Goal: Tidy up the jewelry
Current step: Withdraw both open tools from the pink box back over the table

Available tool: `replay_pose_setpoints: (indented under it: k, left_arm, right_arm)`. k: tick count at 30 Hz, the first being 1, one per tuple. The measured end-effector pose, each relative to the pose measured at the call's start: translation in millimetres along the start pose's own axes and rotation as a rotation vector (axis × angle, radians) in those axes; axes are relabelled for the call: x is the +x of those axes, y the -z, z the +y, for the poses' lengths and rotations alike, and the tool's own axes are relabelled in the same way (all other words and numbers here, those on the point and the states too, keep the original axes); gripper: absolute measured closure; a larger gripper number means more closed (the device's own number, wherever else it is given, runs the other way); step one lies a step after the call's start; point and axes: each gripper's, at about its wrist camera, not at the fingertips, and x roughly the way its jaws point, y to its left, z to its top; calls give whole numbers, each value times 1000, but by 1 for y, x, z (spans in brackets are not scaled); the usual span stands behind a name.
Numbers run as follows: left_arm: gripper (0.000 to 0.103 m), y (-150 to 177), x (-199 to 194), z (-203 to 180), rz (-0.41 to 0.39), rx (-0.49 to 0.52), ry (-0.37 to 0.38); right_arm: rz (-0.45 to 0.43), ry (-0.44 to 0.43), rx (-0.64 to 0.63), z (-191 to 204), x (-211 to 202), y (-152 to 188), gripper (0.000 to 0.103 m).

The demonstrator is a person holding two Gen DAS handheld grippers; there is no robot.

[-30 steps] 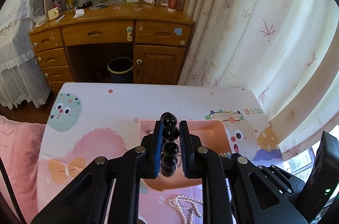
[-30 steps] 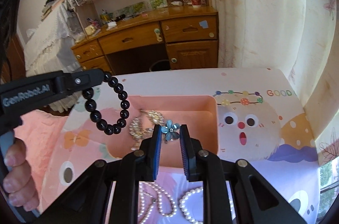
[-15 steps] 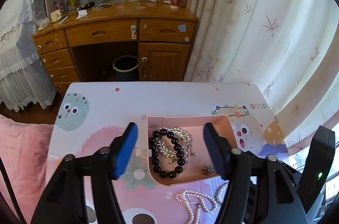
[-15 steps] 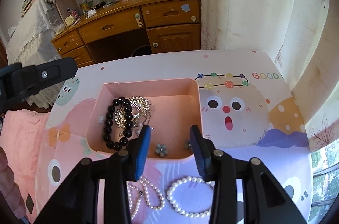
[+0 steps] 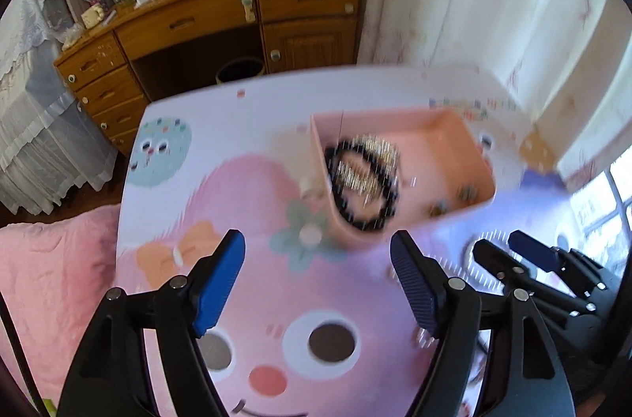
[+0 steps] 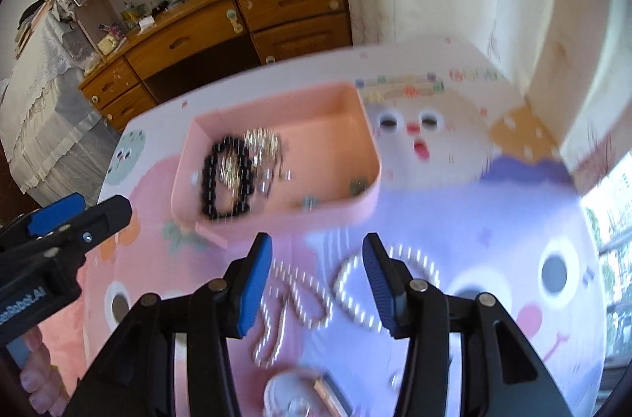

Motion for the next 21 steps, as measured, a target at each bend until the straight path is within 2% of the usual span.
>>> replay_pose_setpoints:
  k: [4,10,16,21]
  left_arm:
    - [26,19,3,4,53,47,-13]
    - [24,40,-3,3,92,93,-16]
    - [23,54,-13,8,121,75,-24]
    - [22,60,-17,6,130,55,-45]
  right_arm:
    - [81,-35,23,-1,-3,25,55]
    - [164,-26,29,-4,-17,57,55]
    - [240,-52,61,-11,-32,80,47]
    - [306,-130,87,-17,-34,91,45]
